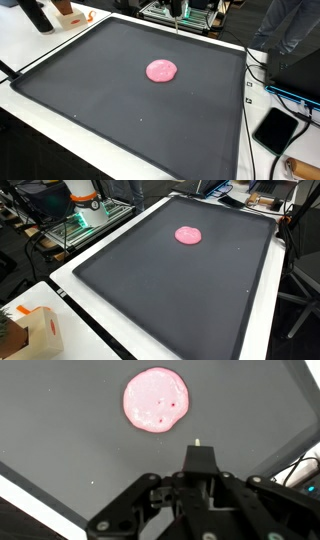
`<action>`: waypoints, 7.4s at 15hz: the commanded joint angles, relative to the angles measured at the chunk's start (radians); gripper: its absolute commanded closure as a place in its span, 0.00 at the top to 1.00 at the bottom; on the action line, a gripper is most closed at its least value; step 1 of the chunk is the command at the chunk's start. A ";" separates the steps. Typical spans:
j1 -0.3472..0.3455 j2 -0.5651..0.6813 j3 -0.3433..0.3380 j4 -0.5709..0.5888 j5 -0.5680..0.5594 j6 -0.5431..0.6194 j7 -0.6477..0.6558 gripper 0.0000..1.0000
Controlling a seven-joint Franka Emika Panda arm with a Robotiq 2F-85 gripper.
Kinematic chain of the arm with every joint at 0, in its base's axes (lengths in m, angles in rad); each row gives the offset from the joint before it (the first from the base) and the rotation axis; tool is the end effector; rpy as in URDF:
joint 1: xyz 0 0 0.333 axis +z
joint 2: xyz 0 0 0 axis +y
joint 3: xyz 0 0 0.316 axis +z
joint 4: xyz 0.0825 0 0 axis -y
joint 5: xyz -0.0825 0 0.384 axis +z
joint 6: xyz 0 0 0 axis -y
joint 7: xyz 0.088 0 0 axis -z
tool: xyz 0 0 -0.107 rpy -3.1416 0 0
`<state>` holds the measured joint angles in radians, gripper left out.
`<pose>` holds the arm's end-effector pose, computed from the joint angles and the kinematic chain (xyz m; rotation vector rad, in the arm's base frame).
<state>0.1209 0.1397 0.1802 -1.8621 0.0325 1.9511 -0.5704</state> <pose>0.5651 0.1739 0.4390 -2.8012 -1.2806 0.0628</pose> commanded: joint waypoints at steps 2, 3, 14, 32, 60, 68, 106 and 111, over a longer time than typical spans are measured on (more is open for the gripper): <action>-0.057 0.018 -0.036 0.019 0.109 -0.005 -0.093 0.04; -0.076 0.024 -0.045 0.020 0.158 -0.013 -0.142 0.04; -0.293 0.201 -0.128 0.014 0.618 -0.085 -0.650 0.04; -0.354 0.408 -0.165 0.063 0.793 -0.156 -0.726 0.04; -0.178 0.394 -0.128 0.230 0.448 -0.118 -0.291 0.04; -0.098 0.372 -0.089 0.274 0.203 -0.105 -0.136 0.04; 0.335 0.505 -0.057 0.370 -0.553 -0.348 0.582 0.04; 0.380 0.564 -0.057 0.417 -0.622 -0.400 0.640 0.04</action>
<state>0.4727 0.6548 0.1290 -1.4980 -0.5464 1.5995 0.0321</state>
